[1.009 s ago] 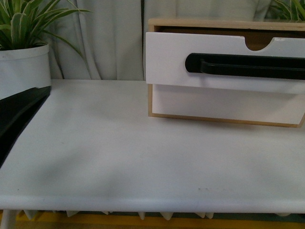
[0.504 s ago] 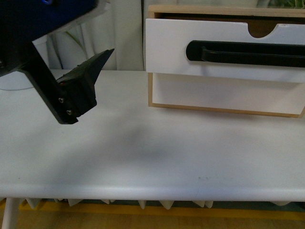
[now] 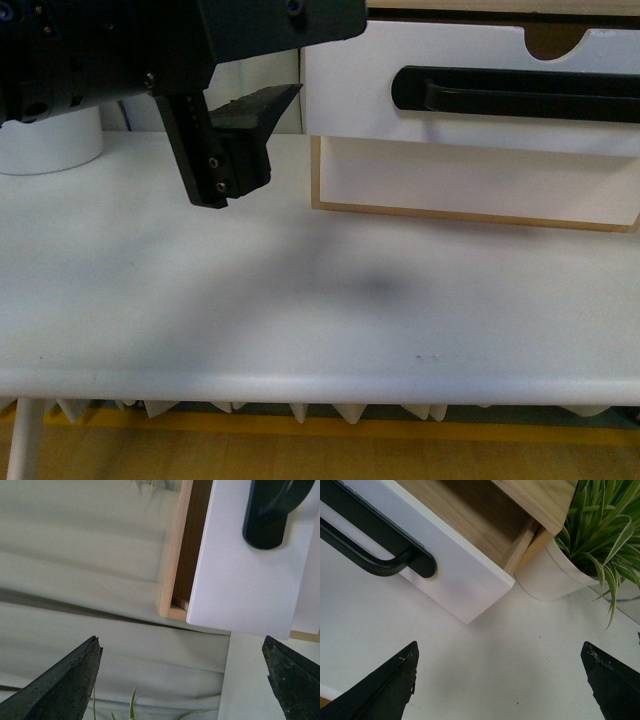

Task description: Close drawer sideways

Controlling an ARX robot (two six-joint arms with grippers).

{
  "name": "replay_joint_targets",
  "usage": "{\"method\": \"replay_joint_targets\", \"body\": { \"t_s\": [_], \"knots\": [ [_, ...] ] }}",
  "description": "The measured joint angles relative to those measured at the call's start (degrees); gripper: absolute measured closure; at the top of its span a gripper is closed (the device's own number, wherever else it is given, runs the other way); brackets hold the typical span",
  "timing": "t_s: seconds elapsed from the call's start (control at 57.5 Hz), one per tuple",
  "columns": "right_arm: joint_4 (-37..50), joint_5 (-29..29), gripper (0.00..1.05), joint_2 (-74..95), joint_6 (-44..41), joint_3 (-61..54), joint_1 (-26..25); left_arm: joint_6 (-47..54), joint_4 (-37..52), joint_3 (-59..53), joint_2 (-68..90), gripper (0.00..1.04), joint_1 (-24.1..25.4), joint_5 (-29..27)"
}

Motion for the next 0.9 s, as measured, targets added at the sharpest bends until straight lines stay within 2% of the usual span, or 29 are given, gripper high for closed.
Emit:
{"method": "replay_joint_targets", "body": {
  "t_s": [0.243,0.904],
  "knots": [
    [0.90,0.07,0.09,3.96,-0.79,1.92,-0.59,-0.07,-2.29,5.62,3.65,0.06,-2.34,-1.14],
    [4.33,2.47,0.09,13.84,-0.98,7.85,1.90,2.38,-4.70,11.67,7.87,0.06,-2.49,-0.55]
  ]
}}
